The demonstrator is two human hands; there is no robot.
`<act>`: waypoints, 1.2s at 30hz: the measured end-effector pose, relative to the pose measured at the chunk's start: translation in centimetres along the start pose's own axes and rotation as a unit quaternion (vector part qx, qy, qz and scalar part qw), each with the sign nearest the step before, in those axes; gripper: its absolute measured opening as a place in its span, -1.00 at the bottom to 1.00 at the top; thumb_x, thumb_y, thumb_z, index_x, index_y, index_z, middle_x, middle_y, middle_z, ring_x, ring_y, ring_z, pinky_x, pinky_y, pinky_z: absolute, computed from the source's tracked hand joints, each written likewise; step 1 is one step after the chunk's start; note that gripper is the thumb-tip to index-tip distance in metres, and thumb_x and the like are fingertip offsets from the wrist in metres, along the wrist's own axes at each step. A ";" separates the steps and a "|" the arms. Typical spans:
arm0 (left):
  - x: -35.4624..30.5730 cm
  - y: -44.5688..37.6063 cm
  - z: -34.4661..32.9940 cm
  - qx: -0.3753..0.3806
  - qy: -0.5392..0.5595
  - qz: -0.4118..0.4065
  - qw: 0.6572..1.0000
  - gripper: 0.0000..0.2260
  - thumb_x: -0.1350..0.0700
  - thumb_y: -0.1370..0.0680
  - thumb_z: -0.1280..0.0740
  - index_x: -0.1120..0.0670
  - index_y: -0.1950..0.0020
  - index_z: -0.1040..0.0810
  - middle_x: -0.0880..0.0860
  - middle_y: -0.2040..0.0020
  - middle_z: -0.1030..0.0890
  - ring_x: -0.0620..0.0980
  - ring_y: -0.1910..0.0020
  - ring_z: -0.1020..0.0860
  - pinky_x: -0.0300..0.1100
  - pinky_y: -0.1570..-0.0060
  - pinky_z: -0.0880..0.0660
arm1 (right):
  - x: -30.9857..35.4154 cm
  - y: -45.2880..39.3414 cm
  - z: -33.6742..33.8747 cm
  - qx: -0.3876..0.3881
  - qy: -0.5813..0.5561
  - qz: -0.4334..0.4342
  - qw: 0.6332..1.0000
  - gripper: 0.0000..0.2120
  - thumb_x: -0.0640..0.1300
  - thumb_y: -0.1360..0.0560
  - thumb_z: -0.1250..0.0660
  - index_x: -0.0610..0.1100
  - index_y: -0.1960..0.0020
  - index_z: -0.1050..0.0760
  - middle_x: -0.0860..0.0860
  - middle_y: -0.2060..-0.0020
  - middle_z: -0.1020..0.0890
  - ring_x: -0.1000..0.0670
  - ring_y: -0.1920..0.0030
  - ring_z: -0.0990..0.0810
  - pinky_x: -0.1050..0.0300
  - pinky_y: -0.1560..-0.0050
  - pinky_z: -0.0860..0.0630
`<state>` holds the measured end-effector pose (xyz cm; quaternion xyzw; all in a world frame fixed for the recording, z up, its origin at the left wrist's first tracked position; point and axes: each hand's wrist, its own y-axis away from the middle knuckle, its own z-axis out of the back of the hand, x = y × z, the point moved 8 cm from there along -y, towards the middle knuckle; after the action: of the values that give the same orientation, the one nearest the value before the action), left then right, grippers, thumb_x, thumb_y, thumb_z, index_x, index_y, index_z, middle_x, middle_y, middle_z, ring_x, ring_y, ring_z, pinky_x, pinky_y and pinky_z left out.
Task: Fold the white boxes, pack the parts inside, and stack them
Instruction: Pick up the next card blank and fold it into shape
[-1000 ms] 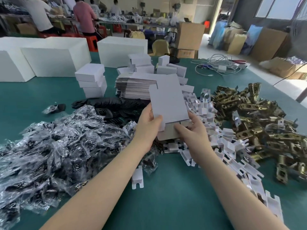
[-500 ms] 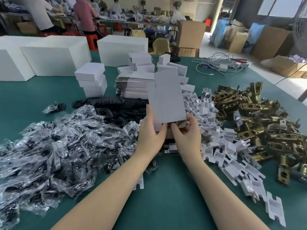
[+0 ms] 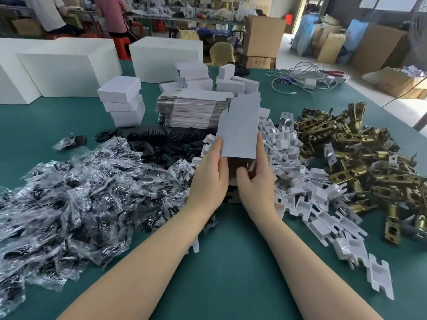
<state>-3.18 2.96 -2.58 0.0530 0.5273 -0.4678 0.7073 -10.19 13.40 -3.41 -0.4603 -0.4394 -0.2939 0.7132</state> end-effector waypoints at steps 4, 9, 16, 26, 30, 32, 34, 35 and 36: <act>-0.3 0.3 0.1 -0.010 -0.042 -0.018 0.999 -0.53 0.20 -0.66 -0.13 0.11 -0.58 -0.17 0.17 -0.53 -0.28 0.15 -0.45 -0.34 0.05 -0.33 -0.38 | 0.2 0.2 -0.4 0.026 -0.036 -0.001 0.999 -0.31 -0.36 -0.46 -0.16 0.25 -0.42 -0.25 0.31 0.17 -0.59 0.18 0.31 -0.48 0.31 0.28 -0.47; -0.8 0.6 0.1 -0.019 -0.101 -0.037 0.994 -0.52 0.25 -0.65 -0.15 0.14 -0.58 -0.17 0.26 -0.58 -0.15 0.25 -0.51 -0.22 0.11 -0.44 -0.25 | -0.2 0.1 -0.8 0.051 -0.076 -0.043 0.995 -0.44 -0.35 -0.44 -0.16 0.09 -0.35 -0.35 0.10 0.19 -0.60 0.02 0.33 -0.45 0.21 0.32 -0.43; -0.6 0.5 1.1 -0.054 -0.110 -0.025 0.992 -0.47 0.28 -0.63 -0.12 0.05 -0.60 -0.15 0.21 -0.60 -0.09 0.20 -0.51 -0.24 0.06 -0.30 -0.36 | -0.2 0.3 -1.4 0.097 -0.093 -0.086 0.987 -0.69 -0.19 -0.40 -0.20 0.08 -0.09 -0.47 -0.06 0.21 -0.60 -0.16 0.27 -0.55 -0.23 0.24 -0.58; 0.0 0.5 0.3 -0.039 0.020 -0.019 0.999 -0.45 0.18 -0.57 -0.08 -0.03 -0.59 -0.19 -0.04 -0.28 -0.54 -0.17 -0.01 -0.50 -0.34 0.12 -0.44 | 1.0 0.8 0.2 -0.009 0.023 0.007 1.000 -0.20 -0.44 -0.42 -0.09 0.00 -0.60 -0.07 0.63 0.00 -0.45 0.35 0.07 -0.52 0.50 0.15 -0.43; 0.7 0.3 0.5 -0.053 0.102 -0.015 0.993 -0.48 0.25 -0.60 -0.10 -0.14 -0.52 -0.24 -0.62 -0.06 -0.43 -0.51 0.03 -0.47 -0.56 0.10 -0.43 | 1.2 0.9 -0.1 0.000 0.034 0.010 0.999 -0.16 -0.45 -0.42 -0.07 0.13 -0.57 -0.02 0.15 -0.36 -0.49 0.11 -0.18 -0.53 0.34 -0.07 -0.49; 0.7 0.2 0.7 -0.059 0.134 -0.024 0.989 -0.49 0.28 -0.61 -0.11 -0.14 -0.49 -0.26 -0.64 -0.13 -0.40 -0.53 -0.07 -0.45 -0.57 0.02 -0.40 | 1.1 0.7 -0.2 0.002 0.053 0.010 0.999 -0.14 -0.48 -0.43 -0.08 0.15 -0.57 0.01 0.12 -0.27 -0.50 0.06 -0.15 -0.53 0.23 -0.07 -0.51; 0.6 0.2 0.8 -0.064 0.153 -0.029 0.986 -0.52 0.27 -0.63 -0.12 -0.12 -0.50 -0.27 -0.62 -0.20 -0.37 -0.52 -0.16 -0.42 -0.58 -0.06 -0.36 | 0.9 0.6 -0.4 0.016 0.086 0.008 0.996 -0.16 -0.47 -0.45 -0.08 0.10 -0.59 0.04 0.04 -0.16 -0.51 0.02 -0.08 -0.49 0.19 -0.01 -0.48; 0.6 0.2 0.8 -0.067 0.156 -0.031 0.985 -0.53 0.26 -0.64 -0.12 -0.11 -0.50 -0.26 -0.62 -0.22 -0.36 -0.52 -0.19 -0.40 -0.58 -0.08 -0.35 | 0.7 0.5 -0.6 0.026 0.109 0.008 0.994 -0.18 -0.46 -0.48 -0.08 0.07 -0.60 0.07 -0.02 -0.19 -0.50 0.05 -0.07 -0.44 0.27 0.00 -0.43; 0.6 0.2 0.9 -0.071 0.157 -0.037 0.984 -0.53 0.26 -0.64 -0.11 -0.11 -0.50 -0.25 -0.62 -0.24 -0.34 -0.52 -0.21 -0.39 -0.58 -0.10 -0.34 | 0.6 0.5 -0.8 0.037 0.132 0.009 0.991 -0.19 -0.45 -0.50 -0.08 0.05 -0.60 0.10 -0.07 -0.25 -0.47 0.13 -0.07 -0.37 0.42 0.01 -0.35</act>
<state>-2.43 2.18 -2.70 0.0558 0.6650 -0.4412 0.6000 -9.28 12.87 -3.23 -0.3951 -0.3479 -0.3293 0.7839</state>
